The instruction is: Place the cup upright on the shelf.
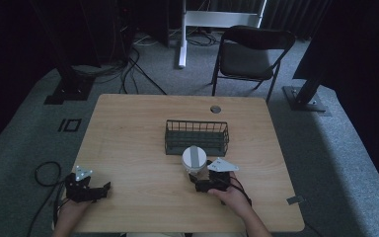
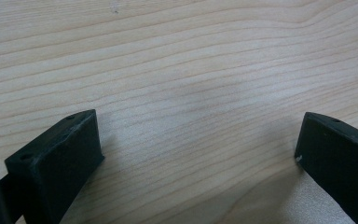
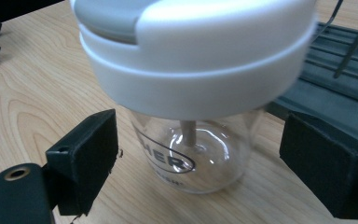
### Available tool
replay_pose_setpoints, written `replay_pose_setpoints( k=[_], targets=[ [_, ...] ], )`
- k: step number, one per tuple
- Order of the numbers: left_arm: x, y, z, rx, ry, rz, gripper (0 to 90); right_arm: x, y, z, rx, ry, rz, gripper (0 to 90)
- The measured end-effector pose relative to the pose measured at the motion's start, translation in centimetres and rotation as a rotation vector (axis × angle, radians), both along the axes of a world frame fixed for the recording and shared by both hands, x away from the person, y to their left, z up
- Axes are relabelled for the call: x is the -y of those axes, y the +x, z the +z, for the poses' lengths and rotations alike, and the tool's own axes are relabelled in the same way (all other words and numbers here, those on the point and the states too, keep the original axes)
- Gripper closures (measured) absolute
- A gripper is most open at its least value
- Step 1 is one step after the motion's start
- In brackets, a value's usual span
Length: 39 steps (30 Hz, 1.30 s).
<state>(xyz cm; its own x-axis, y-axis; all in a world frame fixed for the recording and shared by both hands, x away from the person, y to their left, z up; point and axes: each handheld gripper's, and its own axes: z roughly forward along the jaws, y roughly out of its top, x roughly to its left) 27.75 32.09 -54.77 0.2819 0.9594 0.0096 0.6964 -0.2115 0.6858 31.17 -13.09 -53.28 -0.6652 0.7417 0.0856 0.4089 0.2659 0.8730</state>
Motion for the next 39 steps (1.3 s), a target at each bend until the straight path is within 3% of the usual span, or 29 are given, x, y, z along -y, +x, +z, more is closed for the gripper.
replay_pose_setpoints(
  k=[20,35,39],
  targets=[
    [0.0,0.0,0.0,0.0,0.0,-0.012,0.5,-2.4,-0.1,-0.4,0.001,0.059,-0.13,11.2],
    [0.0,0.0,0.0,0.0,0.0,-0.013,0.6,-3.5,0.2,-0.8,0.0,0.044,-0.2,11.3],
    [0.0,0.0,0.0,0.0,0.0,-0.013,0.6,-3.6,0.3,-0.9,0.002,0.032,-0.208,15.2]
  ],
)
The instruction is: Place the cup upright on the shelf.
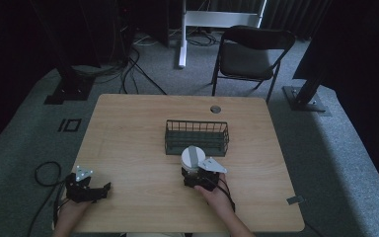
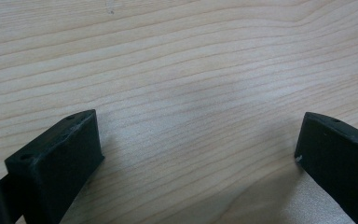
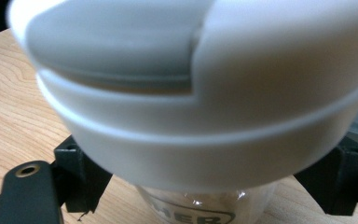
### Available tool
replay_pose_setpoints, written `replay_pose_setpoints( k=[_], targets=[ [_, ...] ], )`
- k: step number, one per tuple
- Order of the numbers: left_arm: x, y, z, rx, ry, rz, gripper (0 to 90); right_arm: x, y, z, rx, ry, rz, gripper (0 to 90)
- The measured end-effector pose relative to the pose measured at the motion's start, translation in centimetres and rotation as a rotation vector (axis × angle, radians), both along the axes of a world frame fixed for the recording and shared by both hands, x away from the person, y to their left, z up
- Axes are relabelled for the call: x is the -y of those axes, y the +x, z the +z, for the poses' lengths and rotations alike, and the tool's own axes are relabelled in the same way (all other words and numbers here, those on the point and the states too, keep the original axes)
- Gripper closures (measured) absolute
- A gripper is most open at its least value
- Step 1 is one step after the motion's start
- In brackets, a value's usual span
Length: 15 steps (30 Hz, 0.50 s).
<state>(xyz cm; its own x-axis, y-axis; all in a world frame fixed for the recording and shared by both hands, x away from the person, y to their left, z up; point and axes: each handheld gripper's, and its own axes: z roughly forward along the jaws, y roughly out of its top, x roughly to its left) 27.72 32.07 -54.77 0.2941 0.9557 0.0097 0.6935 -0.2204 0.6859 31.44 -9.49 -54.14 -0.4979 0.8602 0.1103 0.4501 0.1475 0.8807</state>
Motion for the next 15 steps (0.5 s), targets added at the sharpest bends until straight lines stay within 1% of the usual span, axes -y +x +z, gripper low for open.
replay_pose_setpoints(
  k=[5,7,8,15],
  targets=[
    [0.0,0.0,0.0,0.0,0.0,0.0,0.6,0.05,0.07,0.22,0.004,-0.034,0.023,16.9],
    [0.0,0.0,0.0,0.0,0.0,0.0,0.6,0.06,0.06,0.31,0.022,-0.058,0.038,17.8],
    [0.0,0.0,0.0,0.0,0.0,0.0,0.6,0.07,0.01,0.4,0.031,-0.063,0.042,18.3],
    [0.0,0.0,0.0,0.0,0.0,0.0,0.6,0.28,0.15,0.53,0.027,-0.057,0.063,18.5]
  ],
)
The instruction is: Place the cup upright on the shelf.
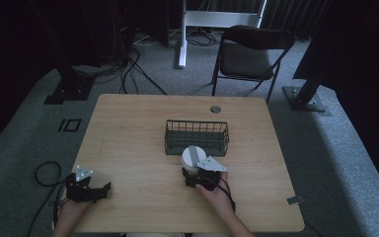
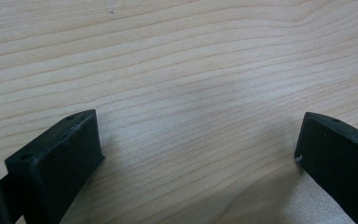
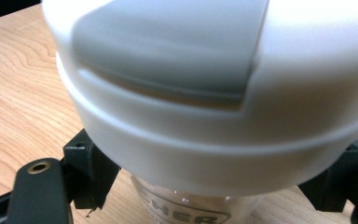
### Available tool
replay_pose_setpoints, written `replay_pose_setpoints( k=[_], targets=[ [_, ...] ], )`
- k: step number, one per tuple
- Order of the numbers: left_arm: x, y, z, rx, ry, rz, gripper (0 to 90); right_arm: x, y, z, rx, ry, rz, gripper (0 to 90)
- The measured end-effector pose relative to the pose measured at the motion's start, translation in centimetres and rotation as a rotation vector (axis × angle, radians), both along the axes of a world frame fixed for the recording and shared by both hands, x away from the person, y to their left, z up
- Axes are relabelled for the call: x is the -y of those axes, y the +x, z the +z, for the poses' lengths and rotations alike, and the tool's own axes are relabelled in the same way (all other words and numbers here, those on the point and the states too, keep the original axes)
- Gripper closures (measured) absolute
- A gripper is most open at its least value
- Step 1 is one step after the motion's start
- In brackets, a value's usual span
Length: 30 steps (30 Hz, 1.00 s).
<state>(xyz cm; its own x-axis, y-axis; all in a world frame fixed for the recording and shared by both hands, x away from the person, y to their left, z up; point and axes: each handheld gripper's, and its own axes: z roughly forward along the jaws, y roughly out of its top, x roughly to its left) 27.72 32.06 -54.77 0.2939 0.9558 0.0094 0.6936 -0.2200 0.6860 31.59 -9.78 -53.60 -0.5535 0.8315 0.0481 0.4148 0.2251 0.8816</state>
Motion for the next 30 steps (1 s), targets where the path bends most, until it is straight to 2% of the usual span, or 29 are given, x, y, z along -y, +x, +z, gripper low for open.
replay_pose_setpoints(
  k=[9,15,17,30],
  targets=[
    [0.0,0.0,0.0,0.0,0.0,0.0,0.6,-0.2,-0.3,0.0,0.009,-0.014,0.03,18.6],
    [0.0,0.0,0.0,0.0,0.0,0.0,0.6,-0.1,-0.4,0.3,0.012,0.003,0.025,18.6],
    [0.0,0.0,0.0,0.0,0.0,0.0,0.6,-0.1,-0.4,0.7,0.015,-0.003,0.034,18.6],
    [0.0,0.0,0.0,0.0,0.0,0.0,0.6,-0.1,-0.5,3.3,0.047,0.033,0.067,18.6]
  ],
)
